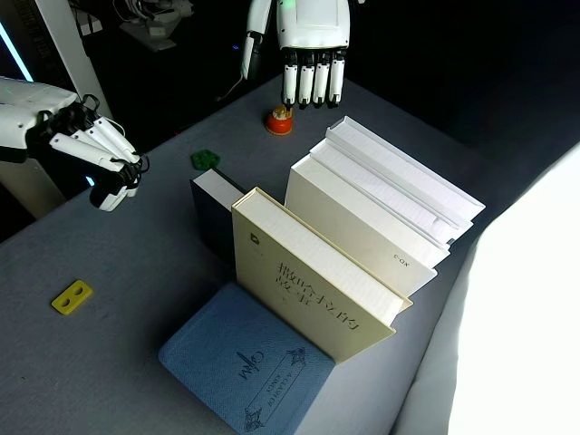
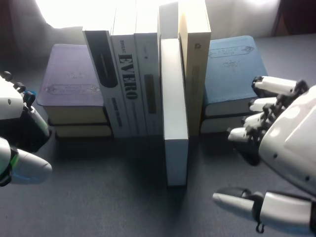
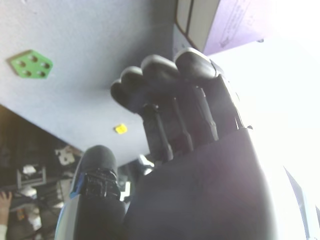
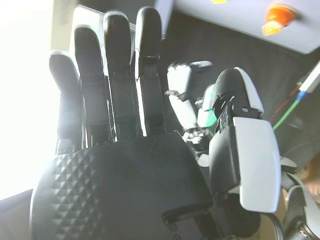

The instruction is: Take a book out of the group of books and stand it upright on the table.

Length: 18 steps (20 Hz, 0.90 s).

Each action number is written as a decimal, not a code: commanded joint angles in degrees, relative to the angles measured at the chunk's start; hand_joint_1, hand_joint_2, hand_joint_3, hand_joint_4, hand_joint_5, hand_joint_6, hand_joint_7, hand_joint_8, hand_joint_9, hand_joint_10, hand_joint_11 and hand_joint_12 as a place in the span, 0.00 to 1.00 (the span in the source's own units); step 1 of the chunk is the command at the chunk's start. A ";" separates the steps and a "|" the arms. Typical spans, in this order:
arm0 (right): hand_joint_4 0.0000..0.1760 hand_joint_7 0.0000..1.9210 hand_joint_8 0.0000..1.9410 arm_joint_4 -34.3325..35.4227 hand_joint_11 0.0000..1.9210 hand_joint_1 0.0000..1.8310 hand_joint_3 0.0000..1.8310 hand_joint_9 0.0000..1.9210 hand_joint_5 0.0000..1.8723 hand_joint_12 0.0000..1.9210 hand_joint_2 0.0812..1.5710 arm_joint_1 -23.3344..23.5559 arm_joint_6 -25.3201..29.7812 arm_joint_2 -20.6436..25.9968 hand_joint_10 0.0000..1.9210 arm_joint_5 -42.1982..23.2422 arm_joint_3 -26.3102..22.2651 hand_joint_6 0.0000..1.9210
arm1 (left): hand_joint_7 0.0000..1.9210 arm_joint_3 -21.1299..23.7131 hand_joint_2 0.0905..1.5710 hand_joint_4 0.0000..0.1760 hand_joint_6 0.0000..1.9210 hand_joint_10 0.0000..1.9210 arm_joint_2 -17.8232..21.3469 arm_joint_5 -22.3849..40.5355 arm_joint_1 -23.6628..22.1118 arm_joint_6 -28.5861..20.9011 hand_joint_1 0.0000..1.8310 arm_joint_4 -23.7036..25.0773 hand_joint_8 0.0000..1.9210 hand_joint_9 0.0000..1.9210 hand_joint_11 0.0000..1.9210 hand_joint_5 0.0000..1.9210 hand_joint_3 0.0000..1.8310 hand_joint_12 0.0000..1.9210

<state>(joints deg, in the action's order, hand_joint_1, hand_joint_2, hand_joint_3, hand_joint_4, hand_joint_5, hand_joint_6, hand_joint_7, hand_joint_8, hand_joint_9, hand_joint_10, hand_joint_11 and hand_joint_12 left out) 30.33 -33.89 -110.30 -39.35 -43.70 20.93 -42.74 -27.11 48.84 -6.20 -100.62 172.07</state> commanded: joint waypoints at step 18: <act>0.00 0.62 0.93 -4.67 0.58 0.00 0.00 0.58 0.57 1.00 0.73 12.62 17.65 11.19 1.00 11.42 3.59 0.93 | 0.61 -1.55 0.85 0.00 1.00 1.00 -0.25 -4.25 -1.59 -0.08 0.03 0.51 1.00 0.61 0.61 0.53 0.00 1.00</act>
<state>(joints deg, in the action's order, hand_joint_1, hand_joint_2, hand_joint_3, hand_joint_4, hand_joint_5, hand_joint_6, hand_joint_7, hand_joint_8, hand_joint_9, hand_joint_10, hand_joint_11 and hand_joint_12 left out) 26.61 -21.71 -92.51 -28.45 -26.48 24.60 -44.29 -27.40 48.71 -6.98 -100.60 172.07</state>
